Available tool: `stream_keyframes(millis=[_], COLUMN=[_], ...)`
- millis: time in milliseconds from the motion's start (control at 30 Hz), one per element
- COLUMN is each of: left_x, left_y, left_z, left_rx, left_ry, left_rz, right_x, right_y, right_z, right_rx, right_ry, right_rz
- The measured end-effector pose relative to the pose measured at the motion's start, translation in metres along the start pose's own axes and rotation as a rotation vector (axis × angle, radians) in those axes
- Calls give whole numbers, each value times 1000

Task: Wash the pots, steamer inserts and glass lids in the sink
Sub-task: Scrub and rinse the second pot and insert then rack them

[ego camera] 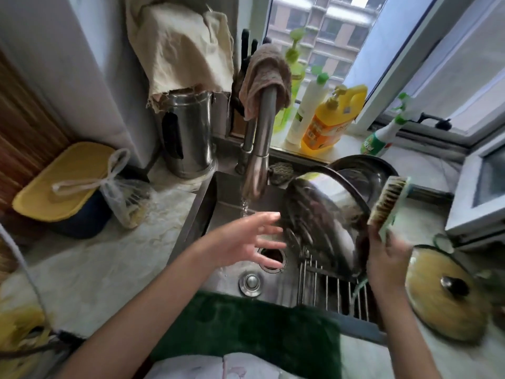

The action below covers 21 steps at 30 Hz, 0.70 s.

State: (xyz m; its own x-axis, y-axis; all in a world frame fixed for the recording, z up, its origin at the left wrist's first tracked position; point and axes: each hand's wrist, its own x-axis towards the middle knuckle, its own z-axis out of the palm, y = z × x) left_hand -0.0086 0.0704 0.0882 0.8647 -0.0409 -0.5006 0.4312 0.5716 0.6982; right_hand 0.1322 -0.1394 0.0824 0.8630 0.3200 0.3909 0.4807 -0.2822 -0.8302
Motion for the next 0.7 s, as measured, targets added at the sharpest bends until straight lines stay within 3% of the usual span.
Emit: stream_keyframes(millis=[67,167,233,433,567,633,700], left_x=[7,23,32,39,19,7,-4], left_y=[9,10,0,-39,-50,-48,-45], left_z=[16,25,24,14,-11,-29,-47], left_rx=[-94,-321,-331,-160,-166,-113,-87], left_ry=[-61,29,73,291,367,451,483], left_rz=[-49,-178,-249,-394,-418,-401,-389], right_x=[-10,-26,-39,-51,-48,-35,-10], right_y=[3,15,14,17,17,3,-6], right_z=[-5,-8,-5,0,-1,6,23], right_rx=[-219,-401,-463,-554,-408,-218,-25], right_ry=[-133,-296,-361,-632,-741,-645,-591], right_rz=[-341,-689,-771,-789,-593,-277,177])
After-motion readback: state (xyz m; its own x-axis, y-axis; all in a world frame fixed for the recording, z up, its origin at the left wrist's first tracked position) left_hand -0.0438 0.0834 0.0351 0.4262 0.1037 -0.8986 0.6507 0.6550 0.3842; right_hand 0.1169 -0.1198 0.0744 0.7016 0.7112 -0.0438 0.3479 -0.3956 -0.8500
